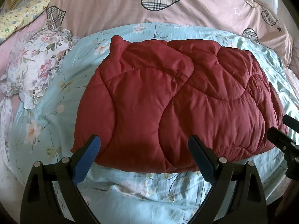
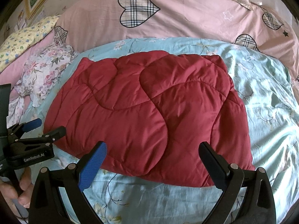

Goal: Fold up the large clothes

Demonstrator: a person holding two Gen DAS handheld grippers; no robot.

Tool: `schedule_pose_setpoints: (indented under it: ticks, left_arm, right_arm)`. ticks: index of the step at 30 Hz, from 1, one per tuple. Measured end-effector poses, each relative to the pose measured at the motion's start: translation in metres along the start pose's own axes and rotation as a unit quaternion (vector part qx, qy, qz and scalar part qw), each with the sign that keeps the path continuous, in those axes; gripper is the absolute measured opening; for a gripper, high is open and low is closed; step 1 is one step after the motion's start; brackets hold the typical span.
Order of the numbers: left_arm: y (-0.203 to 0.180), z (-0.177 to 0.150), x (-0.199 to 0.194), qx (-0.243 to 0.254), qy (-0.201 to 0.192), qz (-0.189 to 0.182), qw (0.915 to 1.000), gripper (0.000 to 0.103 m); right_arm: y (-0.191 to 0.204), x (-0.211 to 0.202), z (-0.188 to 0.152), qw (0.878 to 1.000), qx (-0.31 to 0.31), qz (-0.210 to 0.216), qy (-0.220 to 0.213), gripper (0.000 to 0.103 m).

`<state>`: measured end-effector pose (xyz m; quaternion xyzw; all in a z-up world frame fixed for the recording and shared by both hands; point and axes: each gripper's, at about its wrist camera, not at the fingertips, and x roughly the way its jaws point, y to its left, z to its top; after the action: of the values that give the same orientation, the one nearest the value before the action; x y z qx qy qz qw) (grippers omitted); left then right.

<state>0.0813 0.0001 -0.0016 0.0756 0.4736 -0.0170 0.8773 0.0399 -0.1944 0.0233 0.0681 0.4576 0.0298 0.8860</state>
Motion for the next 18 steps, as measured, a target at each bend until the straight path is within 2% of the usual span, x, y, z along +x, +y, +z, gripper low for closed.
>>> schedule_pose_setpoints:
  ticks: [18]
  left_arm:
    - [0.0092,0.0048,0.0081,-0.016,0.007,-0.003,0.9998,0.096]
  right_arm:
    - [-0.0104,0.0079,0.0005,1.0,0.013,0.003,0.005,0.1]
